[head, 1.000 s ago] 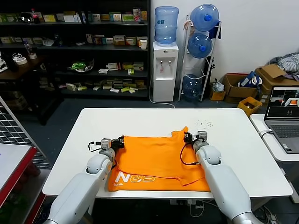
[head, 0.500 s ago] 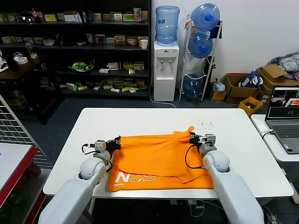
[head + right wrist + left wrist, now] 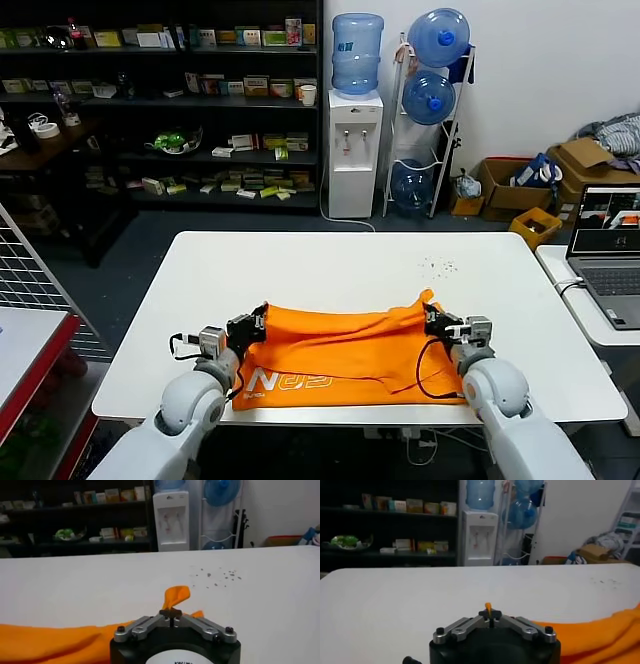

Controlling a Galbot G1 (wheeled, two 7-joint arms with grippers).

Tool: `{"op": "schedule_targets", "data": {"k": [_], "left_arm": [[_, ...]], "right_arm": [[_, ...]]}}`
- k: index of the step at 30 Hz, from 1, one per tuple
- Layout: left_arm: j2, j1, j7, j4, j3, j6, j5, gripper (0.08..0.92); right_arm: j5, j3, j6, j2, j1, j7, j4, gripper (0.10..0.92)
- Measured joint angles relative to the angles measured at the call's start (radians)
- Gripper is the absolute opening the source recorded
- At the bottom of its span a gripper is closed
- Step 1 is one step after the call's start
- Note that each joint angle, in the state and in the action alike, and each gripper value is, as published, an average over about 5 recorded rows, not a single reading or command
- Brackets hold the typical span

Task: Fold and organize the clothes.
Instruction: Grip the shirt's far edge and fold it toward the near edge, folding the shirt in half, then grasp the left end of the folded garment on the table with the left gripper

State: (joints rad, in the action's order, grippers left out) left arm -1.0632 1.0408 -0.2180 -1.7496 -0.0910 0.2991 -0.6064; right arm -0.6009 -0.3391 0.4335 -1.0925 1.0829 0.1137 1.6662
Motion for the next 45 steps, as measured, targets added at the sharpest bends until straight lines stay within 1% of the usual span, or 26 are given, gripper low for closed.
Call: {"op": "schedule_targets", "data": {"k": [7,13,15,19,27,33,37,40,41,43,45], "left_arm": [[0.021,0.081,-0.022,-0.084,-0.016,-0.001,0.023,0.096],[0.036,0.137,-0.035,-0.120,-0.031,-0.007,0.044,0.096],[0.039,0.152,-0.038,-0.129,-0.035,-0.006,0.049,0.102],[0.040,0.179,-0.040,-0.137,-0.042,-0.005,0.058,0.179],[0.035,0.231,-0.032,-0.136,-0.066,-0.027,0.090,0.413],[0.008,0.260,-0.023,-0.107,-0.086,-0.057,0.122,0.568],[-0.016,0.268,-0.019,-0.077,-0.090,-0.074,0.132,0.690],[-0.033,0.269,-0.017,-0.052,-0.090,-0.082,0.139,0.769],[-0.039,0.268,-0.017,-0.044,-0.090,-0.085,0.142,0.788],[-0.048,0.267,-0.019,-0.029,-0.090,-0.090,0.149,0.796],[-0.055,0.267,-0.021,-0.016,-0.089,-0.096,0.155,0.770]], "right_arm": [[-0.013,-0.032,0.016,0.032,0.097,0.017,0.103,0.124],[-0.016,-0.057,0.026,0.051,0.171,0.021,0.170,0.125],[-0.015,-0.065,0.030,0.057,0.192,0.019,0.185,0.141],[-0.008,-0.080,0.034,0.066,0.229,0.004,0.208,0.233],[0.010,-0.119,0.015,0.069,0.295,-0.034,0.248,0.467],[0.019,-0.153,-0.005,0.061,0.339,-0.048,0.261,0.623],[0.023,-0.169,-0.013,0.056,0.355,-0.051,0.265,0.742],[0.024,-0.177,-0.016,0.053,0.361,-0.051,0.267,0.802],[0.024,-0.179,-0.016,0.052,0.362,-0.051,0.268,0.812],[0.025,-0.183,-0.017,0.052,0.365,-0.051,0.270,0.820],[0.025,-0.186,-0.019,0.052,0.368,-0.051,0.271,0.822]]}}
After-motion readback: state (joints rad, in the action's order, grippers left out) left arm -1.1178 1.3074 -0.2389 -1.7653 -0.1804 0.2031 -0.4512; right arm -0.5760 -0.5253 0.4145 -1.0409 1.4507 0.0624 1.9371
